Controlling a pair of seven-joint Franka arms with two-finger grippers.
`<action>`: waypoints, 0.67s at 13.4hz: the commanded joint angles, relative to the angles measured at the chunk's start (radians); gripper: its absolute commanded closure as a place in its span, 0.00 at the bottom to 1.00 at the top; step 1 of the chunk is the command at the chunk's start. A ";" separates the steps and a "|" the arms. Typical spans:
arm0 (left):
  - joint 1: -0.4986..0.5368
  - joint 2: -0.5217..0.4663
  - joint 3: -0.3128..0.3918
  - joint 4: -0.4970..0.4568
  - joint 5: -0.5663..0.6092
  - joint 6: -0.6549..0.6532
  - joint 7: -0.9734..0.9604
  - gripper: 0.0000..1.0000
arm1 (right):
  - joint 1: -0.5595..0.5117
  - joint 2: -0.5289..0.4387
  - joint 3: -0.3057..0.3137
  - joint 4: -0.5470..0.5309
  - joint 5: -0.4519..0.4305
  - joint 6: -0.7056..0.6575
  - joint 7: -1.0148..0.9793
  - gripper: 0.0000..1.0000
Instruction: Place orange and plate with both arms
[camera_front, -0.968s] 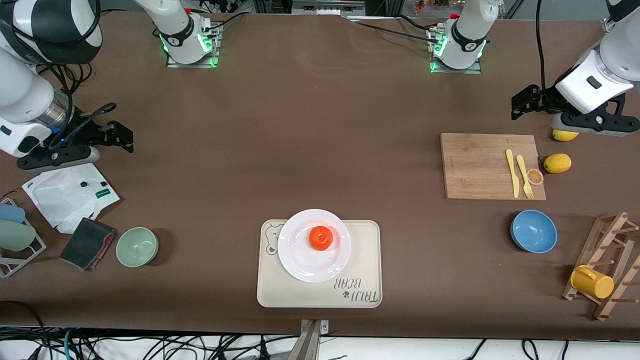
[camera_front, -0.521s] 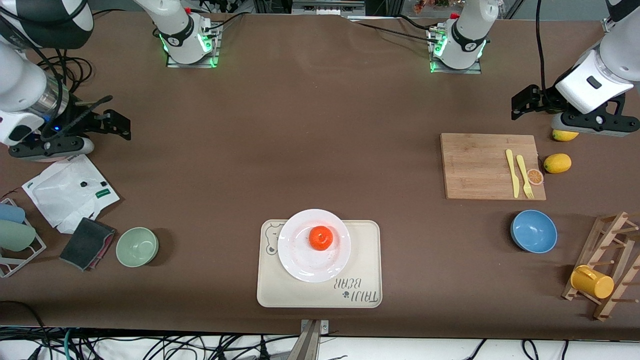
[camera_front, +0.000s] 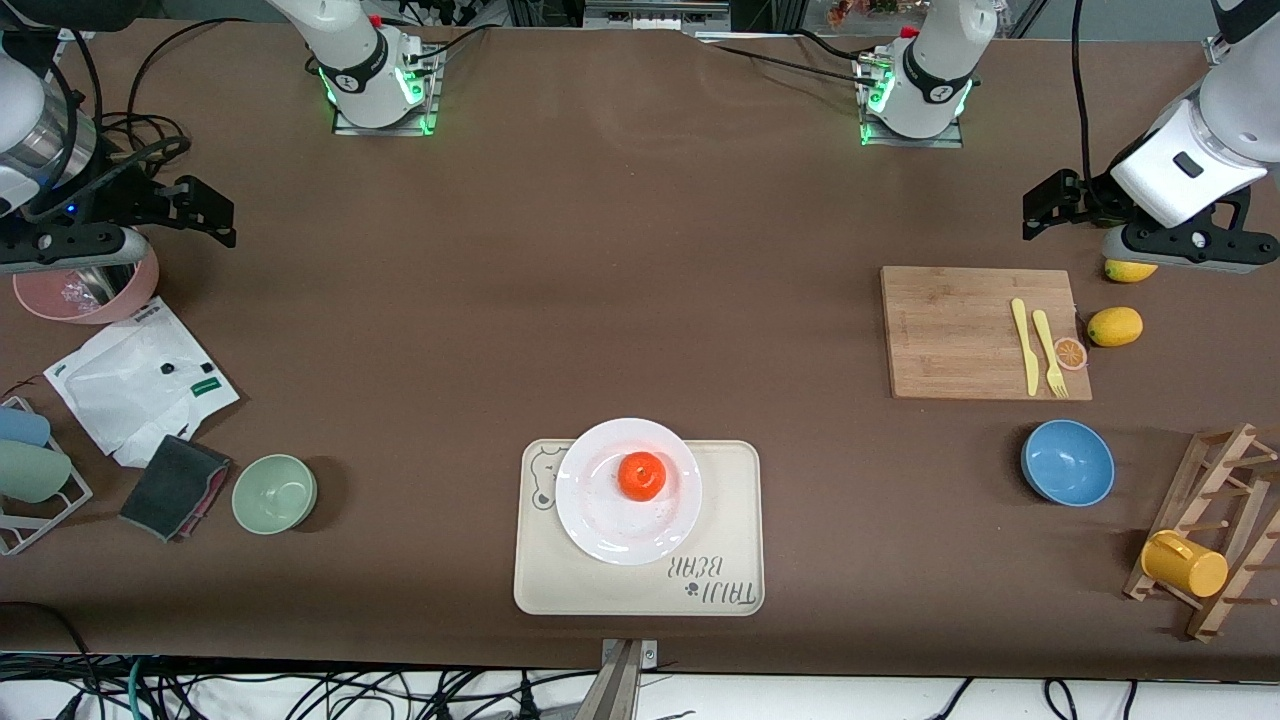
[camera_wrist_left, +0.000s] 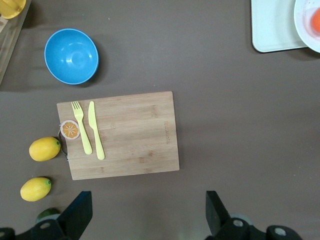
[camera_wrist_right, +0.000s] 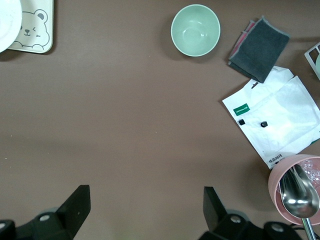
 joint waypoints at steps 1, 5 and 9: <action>-0.001 0.010 0.004 0.028 -0.020 -0.023 0.013 0.00 | 0.006 -0.007 -0.005 0.004 0.011 -0.011 0.012 0.00; -0.001 0.010 0.004 0.028 -0.020 -0.023 0.013 0.00 | 0.006 0.006 0.001 0.016 0.008 -0.010 0.009 0.00; -0.001 0.010 0.004 0.028 -0.020 -0.023 0.013 0.00 | 0.007 0.016 0.000 0.024 0.010 -0.010 0.015 0.00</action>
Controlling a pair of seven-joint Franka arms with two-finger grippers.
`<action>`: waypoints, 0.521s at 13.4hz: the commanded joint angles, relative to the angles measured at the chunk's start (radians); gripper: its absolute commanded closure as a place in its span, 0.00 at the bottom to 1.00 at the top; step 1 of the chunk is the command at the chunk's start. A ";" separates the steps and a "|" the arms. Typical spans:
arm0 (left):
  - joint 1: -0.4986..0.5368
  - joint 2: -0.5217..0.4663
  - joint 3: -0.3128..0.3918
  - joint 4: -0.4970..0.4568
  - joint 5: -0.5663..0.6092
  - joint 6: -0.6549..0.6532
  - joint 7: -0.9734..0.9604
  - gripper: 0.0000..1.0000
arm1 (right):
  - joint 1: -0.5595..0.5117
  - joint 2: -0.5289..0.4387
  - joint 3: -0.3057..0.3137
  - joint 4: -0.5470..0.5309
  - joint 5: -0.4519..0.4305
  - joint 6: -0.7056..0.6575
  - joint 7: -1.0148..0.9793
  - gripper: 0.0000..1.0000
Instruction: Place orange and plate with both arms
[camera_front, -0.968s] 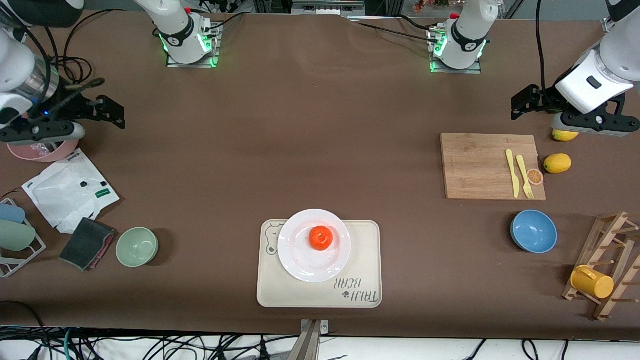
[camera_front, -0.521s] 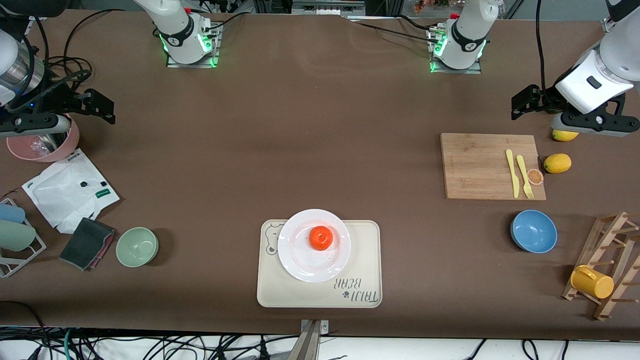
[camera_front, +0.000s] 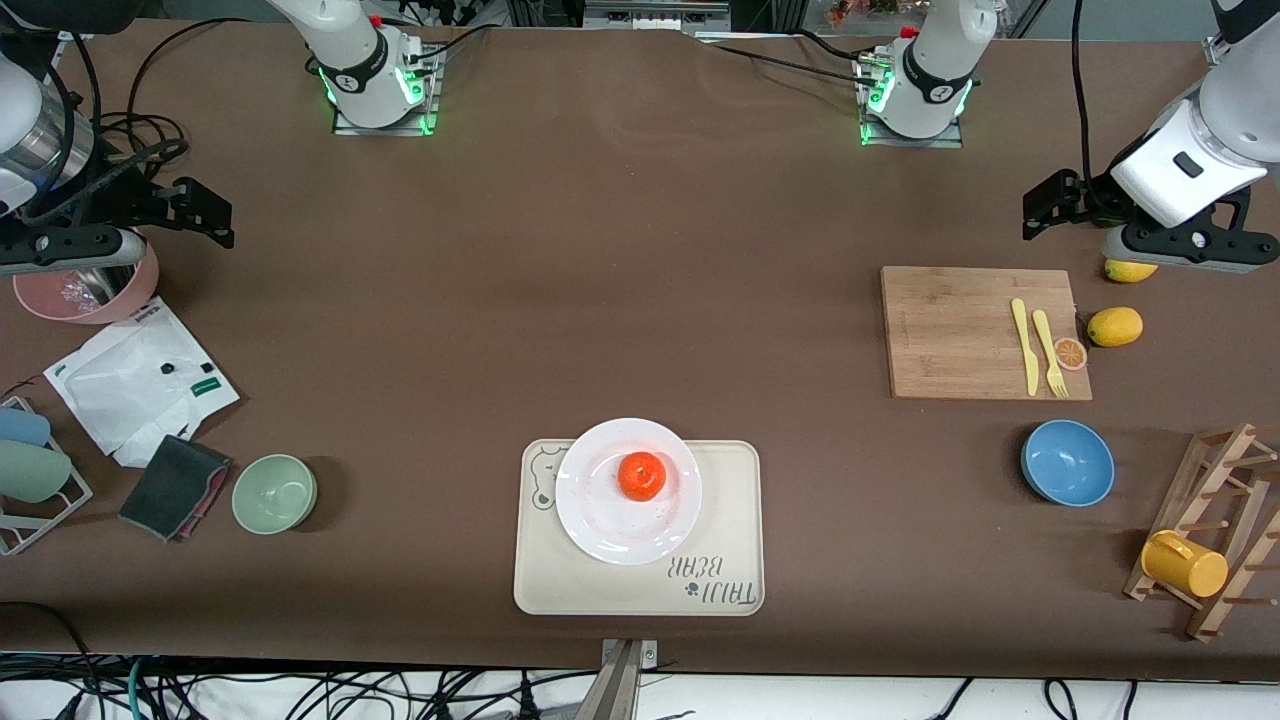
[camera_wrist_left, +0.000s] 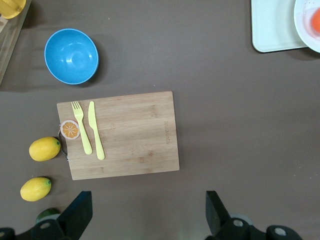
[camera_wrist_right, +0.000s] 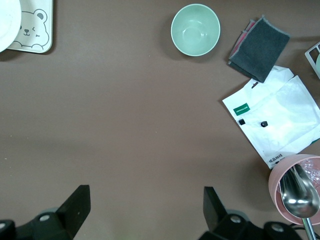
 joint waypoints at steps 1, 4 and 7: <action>-0.001 0.010 0.004 0.028 -0.020 -0.023 0.013 0.00 | 0.003 0.015 0.000 0.024 0.010 -0.009 0.017 0.00; -0.001 0.010 0.004 0.028 -0.020 -0.023 0.013 0.00 | 0.001 0.015 -0.004 0.026 0.010 0.000 0.013 0.00; -0.001 0.010 0.004 0.028 -0.020 -0.023 0.013 0.00 | 0.001 0.015 -0.004 0.024 0.010 -0.004 0.013 0.00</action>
